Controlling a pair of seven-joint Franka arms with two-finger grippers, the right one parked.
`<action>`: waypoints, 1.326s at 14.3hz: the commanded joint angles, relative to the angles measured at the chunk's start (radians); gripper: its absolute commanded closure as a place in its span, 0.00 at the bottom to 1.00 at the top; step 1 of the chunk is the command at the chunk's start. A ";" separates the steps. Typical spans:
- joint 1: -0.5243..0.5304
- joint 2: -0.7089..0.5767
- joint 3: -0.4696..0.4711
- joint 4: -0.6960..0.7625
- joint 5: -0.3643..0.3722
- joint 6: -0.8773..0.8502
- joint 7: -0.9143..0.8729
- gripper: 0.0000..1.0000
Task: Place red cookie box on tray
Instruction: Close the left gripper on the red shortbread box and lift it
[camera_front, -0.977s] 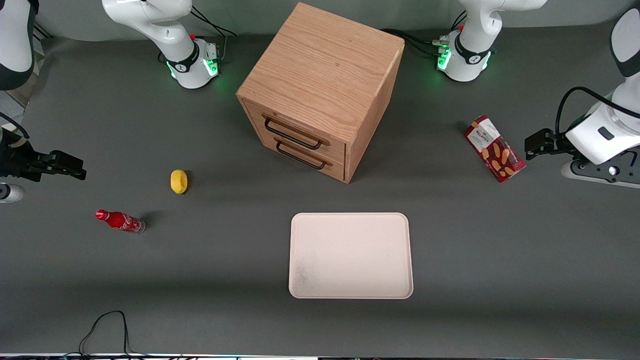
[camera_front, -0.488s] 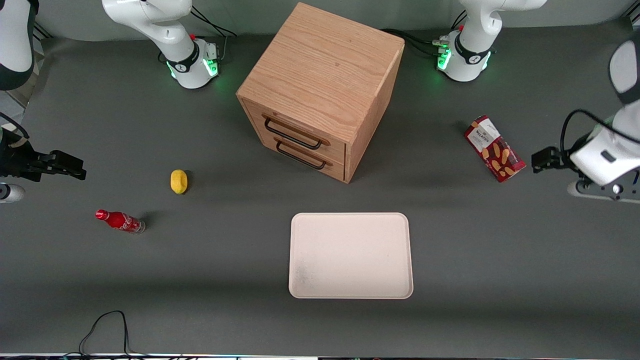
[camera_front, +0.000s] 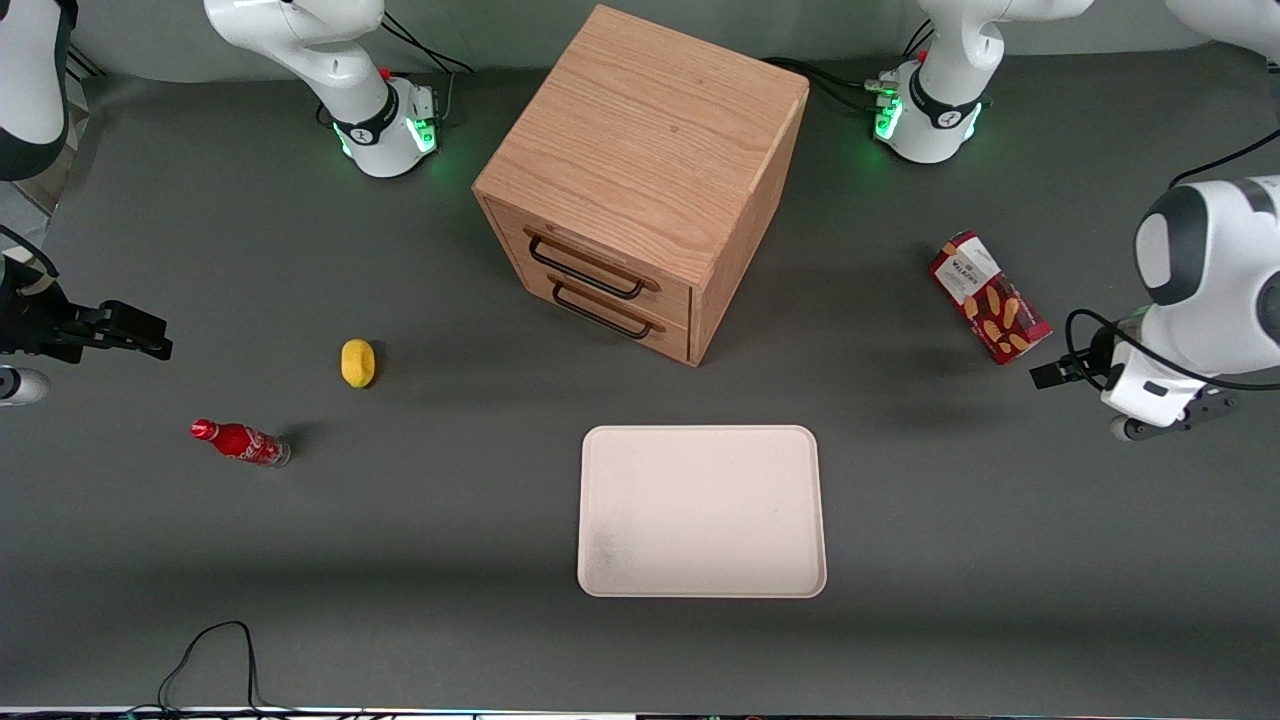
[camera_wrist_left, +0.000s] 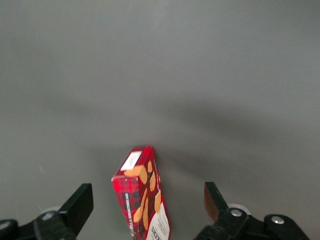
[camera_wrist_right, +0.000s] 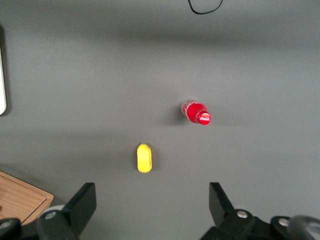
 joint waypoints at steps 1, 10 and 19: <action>0.006 -0.096 0.026 -0.175 -0.001 0.057 -0.128 0.01; 0.021 -0.204 0.028 -0.609 -0.001 0.443 -0.317 0.01; 0.009 -0.184 -0.047 -0.595 -0.001 0.397 -0.321 1.00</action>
